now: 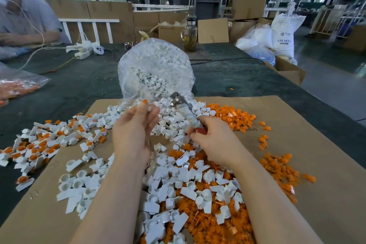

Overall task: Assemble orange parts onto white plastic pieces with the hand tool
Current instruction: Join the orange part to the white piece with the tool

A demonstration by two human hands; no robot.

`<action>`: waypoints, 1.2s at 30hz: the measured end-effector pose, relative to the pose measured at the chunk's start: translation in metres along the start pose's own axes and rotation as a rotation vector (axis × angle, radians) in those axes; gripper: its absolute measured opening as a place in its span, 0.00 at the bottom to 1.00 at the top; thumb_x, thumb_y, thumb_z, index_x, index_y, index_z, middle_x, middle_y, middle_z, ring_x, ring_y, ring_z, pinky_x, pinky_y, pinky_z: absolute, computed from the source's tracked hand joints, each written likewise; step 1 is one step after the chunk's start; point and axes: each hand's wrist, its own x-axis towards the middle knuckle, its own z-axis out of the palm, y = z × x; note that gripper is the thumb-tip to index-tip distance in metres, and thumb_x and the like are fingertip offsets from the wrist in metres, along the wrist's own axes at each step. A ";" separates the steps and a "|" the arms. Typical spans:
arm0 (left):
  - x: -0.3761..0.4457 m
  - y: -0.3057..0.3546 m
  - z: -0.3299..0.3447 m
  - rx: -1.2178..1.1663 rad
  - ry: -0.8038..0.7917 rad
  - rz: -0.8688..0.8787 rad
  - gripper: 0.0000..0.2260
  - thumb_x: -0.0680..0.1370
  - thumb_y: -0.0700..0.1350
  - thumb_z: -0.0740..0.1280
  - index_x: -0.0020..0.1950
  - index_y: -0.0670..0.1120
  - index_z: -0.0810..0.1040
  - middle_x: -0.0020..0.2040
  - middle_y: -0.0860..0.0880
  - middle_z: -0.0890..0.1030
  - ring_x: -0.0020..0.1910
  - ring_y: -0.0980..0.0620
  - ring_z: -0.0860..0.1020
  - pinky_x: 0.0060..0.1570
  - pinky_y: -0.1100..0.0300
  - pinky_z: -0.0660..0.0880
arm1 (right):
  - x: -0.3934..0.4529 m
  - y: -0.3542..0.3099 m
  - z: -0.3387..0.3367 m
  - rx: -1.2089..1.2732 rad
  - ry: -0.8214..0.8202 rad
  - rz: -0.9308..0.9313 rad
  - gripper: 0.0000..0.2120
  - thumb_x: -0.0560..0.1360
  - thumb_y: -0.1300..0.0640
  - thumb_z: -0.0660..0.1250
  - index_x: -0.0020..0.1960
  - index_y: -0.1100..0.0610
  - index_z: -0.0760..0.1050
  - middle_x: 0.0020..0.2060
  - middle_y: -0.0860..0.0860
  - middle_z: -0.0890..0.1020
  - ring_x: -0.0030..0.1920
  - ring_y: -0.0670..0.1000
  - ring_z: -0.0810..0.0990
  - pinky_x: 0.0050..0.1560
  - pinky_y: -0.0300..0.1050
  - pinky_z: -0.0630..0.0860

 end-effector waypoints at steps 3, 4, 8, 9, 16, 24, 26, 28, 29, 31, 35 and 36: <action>0.011 0.010 -0.012 -0.254 0.221 -0.117 0.08 0.79 0.41 0.69 0.55 0.40 0.80 0.45 0.45 0.87 0.42 0.55 0.86 0.38 0.66 0.81 | 0.002 0.006 -0.002 -0.034 0.132 0.063 0.13 0.78 0.52 0.64 0.35 0.48 0.69 0.27 0.44 0.72 0.26 0.39 0.71 0.27 0.36 0.63; 0.014 0.013 -0.016 -0.334 0.273 -0.133 0.08 0.80 0.41 0.67 0.57 0.39 0.79 0.46 0.44 0.86 0.42 0.56 0.86 0.40 0.65 0.81 | 0.002 0.007 -0.003 -0.041 0.171 0.087 0.14 0.78 0.52 0.64 0.33 0.49 0.68 0.26 0.44 0.71 0.25 0.38 0.71 0.26 0.35 0.62; 0.024 0.021 -0.026 -0.478 0.375 -0.148 0.09 0.83 0.39 0.61 0.63 0.41 0.75 0.50 0.46 0.84 0.44 0.57 0.84 0.47 0.63 0.82 | 0.005 0.014 -0.006 -0.132 0.213 0.171 0.15 0.77 0.48 0.65 0.33 0.50 0.70 0.26 0.45 0.73 0.26 0.43 0.72 0.24 0.34 0.61; 0.025 0.021 -0.028 -0.494 0.385 -0.147 0.08 0.84 0.39 0.60 0.62 0.41 0.75 0.51 0.46 0.83 0.44 0.57 0.84 0.46 0.63 0.82 | 0.005 0.015 -0.006 -0.160 0.204 0.187 0.14 0.77 0.48 0.65 0.34 0.50 0.71 0.27 0.46 0.74 0.27 0.44 0.72 0.25 0.36 0.63; 0.027 0.022 -0.034 -0.608 0.326 -0.096 0.16 0.84 0.36 0.56 0.72 0.36 0.70 0.65 0.44 0.78 0.64 0.52 0.78 0.62 0.60 0.75 | 0.004 0.022 -0.006 -0.239 0.124 0.248 0.15 0.76 0.47 0.64 0.33 0.50 0.70 0.28 0.46 0.75 0.28 0.45 0.73 0.26 0.40 0.64; 0.007 0.012 -0.014 0.447 -0.001 0.001 0.05 0.76 0.41 0.72 0.50 0.50 0.82 0.45 0.52 0.84 0.42 0.55 0.79 0.42 0.61 0.76 | 0.007 0.021 0.002 -0.322 0.133 0.226 0.11 0.77 0.47 0.65 0.37 0.48 0.71 0.32 0.45 0.77 0.31 0.44 0.76 0.27 0.39 0.67; 0.001 0.004 -0.009 0.744 -0.164 0.107 0.05 0.76 0.42 0.73 0.45 0.53 0.83 0.41 0.56 0.84 0.39 0.59 0.79 0.39 0.64 0.73 | 0.007 0.020 0.003 -0.341 0.147 0.194 0.09 0.77 0.48 0.65 0.39 0.46 0.71 0.33 0.44 0.77 0.33 0.44 0.76 0.28 0.39 0.69; -0.001 -0.003 -0.007 0.969 -0.322 0.177 0.07 0.76 0.41 0.72 0.43 0.54 0.83 0.39 0.56 0.83 0.32 0.64 0.78 0.30 0.69 0.73 | 0.007 0.020 0.005 -0.354 0.152 0.162 0.07 0.77 0.49 0.65 0.40 0.46 0.72 0.34 0.43 0.77 0.33 0.43 0.75 0.28 0.39 0.69; -0.001 -0.006 -0.006 1.058 -0.374 0.188 0.08 0.76 0.41 0.72 0.43 0.55 0.83 0.39 0.55 0.83 0.31 0.64 0.78 0.30 0.70 0.74 | 0.007 0.020 0.006 -0.362 0.148 0.150 0.06 0.76 0.50 0.65 0.41 0.46 0.72 0.35 0.43 0.77 0.34 0.43 0.75 0.29 0.39 0.69; 0.001 -0.010 -0.006 1.190 -0.435 0.199 0.09 0.76 0.41 0.72 0.44 0.57 0.81 0.43 0.56 0.82 0.38 0.60 0.80 0.38 0.65 0.78 | 0.008 0.020 0.008 -0.370 0.134 0.135 0.05 0.76 0.50 0.65 0.42 0.46 0.72 0.35 0.43 0.77 0.35 0.44 0.75 0.30 0.40 0.71; 0.003 -0.017 -0.007 1.370 -0.523 0.266 0.10 0.76 0.45 0.71 0.54 0.58 0.82 0.54 0.56 0.78 0.48 0.59 0.77 0.41 0.69 0.70 | 0.008 0.019 0.012 -0.405 0.112 0.127 0.04 0.75 0.51 0.65 0.41 0.46 0.72 0.35 0.44 0.75 0.36 0.46 0.76 0.33 0.43 0.76; 0.003 -0.020 -0.006 1.432 -0.536 0.296 0.12 0.76 0.46 0.70 0.58 0.56 0.81 0.55 0.54 0.77 0.48 0.58 0.76 0.42 0.68 0.69 | 0.008 0.019 0.012 -0.415 0.110 0.124 0.05 0.75 0.51 0.65 0.40 0.46 0.71 0.35 0.44 0.75 0.37 0.46 0.76 0.33 0.44 0.76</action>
